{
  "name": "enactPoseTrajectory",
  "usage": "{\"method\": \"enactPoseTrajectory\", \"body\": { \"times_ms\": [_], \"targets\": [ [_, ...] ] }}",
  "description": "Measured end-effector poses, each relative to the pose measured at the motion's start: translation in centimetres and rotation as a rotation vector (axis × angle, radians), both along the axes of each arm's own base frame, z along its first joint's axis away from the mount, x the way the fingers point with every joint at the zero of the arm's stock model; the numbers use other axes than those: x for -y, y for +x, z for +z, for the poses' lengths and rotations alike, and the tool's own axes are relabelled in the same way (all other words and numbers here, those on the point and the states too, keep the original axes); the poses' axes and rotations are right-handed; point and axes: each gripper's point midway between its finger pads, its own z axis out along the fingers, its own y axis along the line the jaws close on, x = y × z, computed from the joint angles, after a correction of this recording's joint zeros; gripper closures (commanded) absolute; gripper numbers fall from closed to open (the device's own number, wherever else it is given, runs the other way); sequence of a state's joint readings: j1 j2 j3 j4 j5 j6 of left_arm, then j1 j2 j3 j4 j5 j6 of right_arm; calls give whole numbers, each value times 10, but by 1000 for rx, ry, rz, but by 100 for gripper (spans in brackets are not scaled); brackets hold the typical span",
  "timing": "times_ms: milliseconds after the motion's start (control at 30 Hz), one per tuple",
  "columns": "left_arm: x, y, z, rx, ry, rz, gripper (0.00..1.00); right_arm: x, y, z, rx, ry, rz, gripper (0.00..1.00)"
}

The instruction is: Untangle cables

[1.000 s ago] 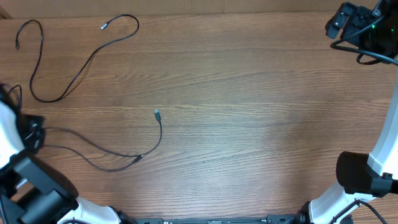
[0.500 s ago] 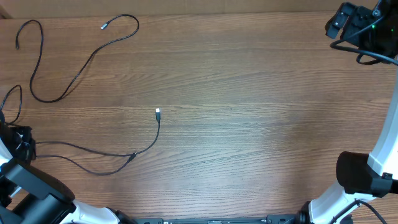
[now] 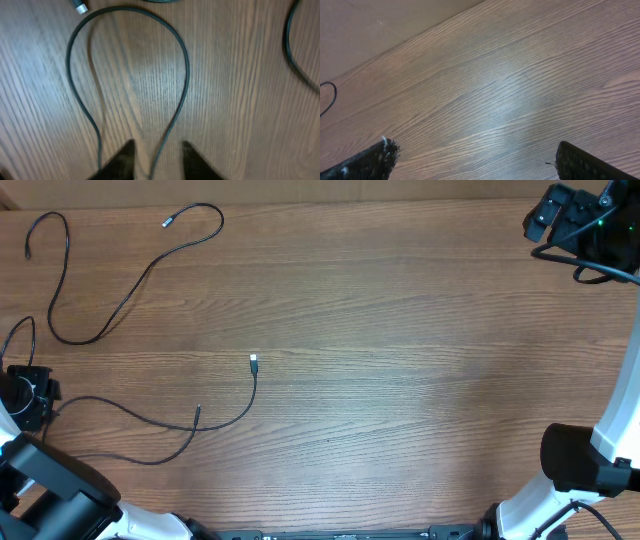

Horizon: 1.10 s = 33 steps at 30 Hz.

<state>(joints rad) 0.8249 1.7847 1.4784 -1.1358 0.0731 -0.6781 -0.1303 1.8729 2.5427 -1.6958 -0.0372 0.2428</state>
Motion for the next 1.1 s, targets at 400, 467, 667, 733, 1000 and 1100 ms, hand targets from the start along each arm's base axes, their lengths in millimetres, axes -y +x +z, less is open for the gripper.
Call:
{"method": "enactPoseTrajectory", "body": {
  "times_ms": [400, 467, 667, 733, 1000, 1100],
  "targets": [
    [25, 15, -18, -74, 27, -170, 15, 0, 0, 0, 0, 0, 0, 0],
    [21, 11, -20, -89, 38, -166, 14, 0, 0, 0, -1, 0, 0, 0],
    [31, 6, -37, -106, 12, -214, 19, 0, 0, 0, 0, 0, 0, 0],
    [41, 7, -48, -93, -15, -227, 22, 0, 0, 0, 0, 0, 0, 0],
    [74, 22, -83, -26, -64, -321, 23, 0, 0, 0, 0, 0, 0, 0],
    [82, 28, -88, -12, -66, -345, 24, 0, 0, 0, 0, 0, 0, 0]
  ]
}}
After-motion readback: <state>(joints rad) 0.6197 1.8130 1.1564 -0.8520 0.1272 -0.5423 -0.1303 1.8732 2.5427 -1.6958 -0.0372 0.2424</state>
